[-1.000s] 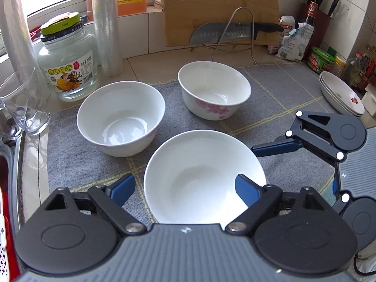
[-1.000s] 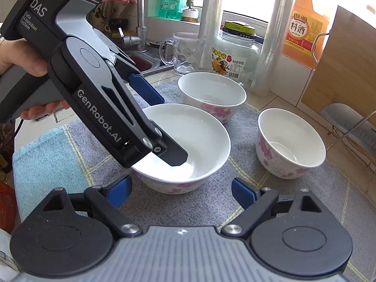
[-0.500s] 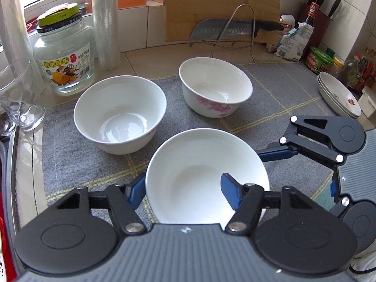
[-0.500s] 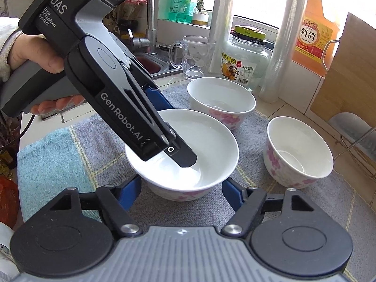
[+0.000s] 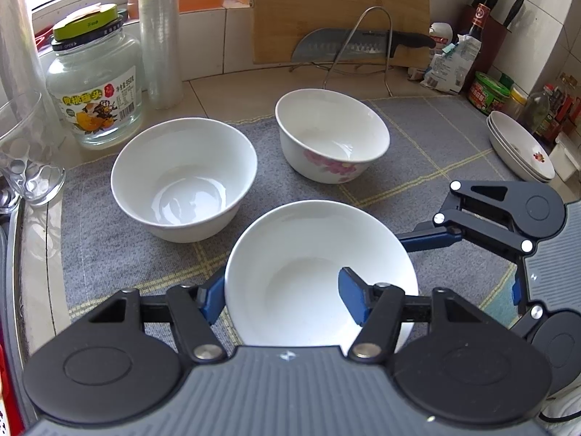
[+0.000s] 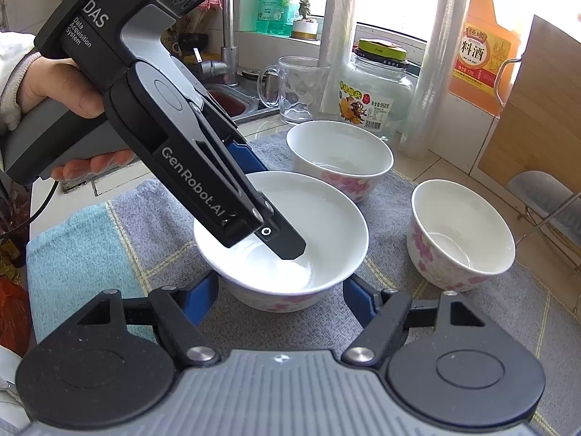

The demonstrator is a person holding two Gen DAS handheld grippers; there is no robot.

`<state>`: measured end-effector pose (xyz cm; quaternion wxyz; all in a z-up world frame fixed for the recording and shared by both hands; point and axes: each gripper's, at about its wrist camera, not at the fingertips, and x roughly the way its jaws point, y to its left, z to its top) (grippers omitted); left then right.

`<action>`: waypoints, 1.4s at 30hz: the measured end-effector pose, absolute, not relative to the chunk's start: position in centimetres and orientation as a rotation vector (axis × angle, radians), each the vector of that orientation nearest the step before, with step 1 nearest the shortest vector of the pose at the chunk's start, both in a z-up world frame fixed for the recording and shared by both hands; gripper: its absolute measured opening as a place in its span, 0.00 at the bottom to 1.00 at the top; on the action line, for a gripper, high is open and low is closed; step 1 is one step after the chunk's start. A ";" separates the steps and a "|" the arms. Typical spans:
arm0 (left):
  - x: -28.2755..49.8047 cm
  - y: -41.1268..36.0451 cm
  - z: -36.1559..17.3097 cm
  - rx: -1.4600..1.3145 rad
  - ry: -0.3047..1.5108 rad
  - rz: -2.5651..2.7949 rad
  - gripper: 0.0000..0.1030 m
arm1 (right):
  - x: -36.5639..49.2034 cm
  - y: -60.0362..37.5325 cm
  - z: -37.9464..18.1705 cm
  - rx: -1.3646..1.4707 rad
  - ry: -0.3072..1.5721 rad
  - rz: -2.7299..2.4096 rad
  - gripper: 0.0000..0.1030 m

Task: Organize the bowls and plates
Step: 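Grasp the rim of the white bowl with both grippers, then lift the white bowl with both grippers and carry it toward the plate stack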

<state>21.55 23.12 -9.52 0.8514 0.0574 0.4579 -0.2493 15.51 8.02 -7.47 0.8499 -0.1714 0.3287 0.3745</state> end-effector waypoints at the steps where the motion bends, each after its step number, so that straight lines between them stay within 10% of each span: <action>1: 21.5 23.1 -9.5 0.123 0.963 -0.526 0.61 | 15.5 8.0 -7.5 -0.362 0.694 0.787 0.77; 42: 17.7 7.7 -8.3 0.243 0.883 -0.761 0.61 | 8.9 -6.2 -5.5 -0.300 0.733 0.570 0.77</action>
